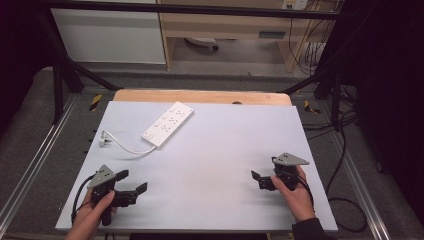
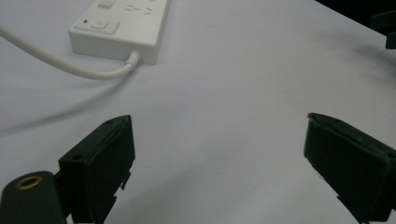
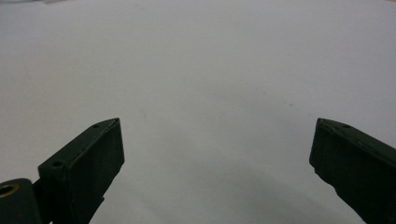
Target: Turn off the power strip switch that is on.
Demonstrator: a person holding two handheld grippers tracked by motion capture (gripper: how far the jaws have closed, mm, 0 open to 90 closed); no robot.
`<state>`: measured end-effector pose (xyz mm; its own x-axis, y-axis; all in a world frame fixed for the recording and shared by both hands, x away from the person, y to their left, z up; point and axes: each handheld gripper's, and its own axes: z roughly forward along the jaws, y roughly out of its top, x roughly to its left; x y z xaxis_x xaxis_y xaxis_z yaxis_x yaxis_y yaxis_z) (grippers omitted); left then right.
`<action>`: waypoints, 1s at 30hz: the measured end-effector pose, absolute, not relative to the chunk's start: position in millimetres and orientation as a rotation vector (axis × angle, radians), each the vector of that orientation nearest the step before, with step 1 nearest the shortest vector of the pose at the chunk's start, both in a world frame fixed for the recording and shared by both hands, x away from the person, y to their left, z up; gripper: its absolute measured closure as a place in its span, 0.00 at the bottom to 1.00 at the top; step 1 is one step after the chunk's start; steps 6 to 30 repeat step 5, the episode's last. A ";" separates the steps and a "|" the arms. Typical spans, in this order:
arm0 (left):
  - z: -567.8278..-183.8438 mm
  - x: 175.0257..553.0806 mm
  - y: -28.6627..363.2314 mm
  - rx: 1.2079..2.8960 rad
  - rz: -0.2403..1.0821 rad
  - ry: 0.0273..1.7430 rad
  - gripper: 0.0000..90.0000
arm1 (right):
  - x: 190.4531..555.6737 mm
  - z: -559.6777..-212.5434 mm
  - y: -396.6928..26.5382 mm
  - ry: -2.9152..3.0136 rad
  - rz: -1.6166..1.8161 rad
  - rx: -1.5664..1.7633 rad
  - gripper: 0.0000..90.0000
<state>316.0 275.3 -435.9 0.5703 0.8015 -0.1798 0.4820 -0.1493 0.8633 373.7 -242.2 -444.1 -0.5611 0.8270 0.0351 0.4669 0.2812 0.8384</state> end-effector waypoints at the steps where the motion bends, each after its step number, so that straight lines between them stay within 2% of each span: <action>1: -437.4 315.6 273.6 1.810 0.393 1.049 0.10 | 373.7 -444.0 -242.2 2.148 1.194 1.164 0.04; 30: -439.6 313.3 266.7 1.849 0.399 1.022 0.10 | 374.0 -444.1 -242.7 2.142 1.195 1.170 0.04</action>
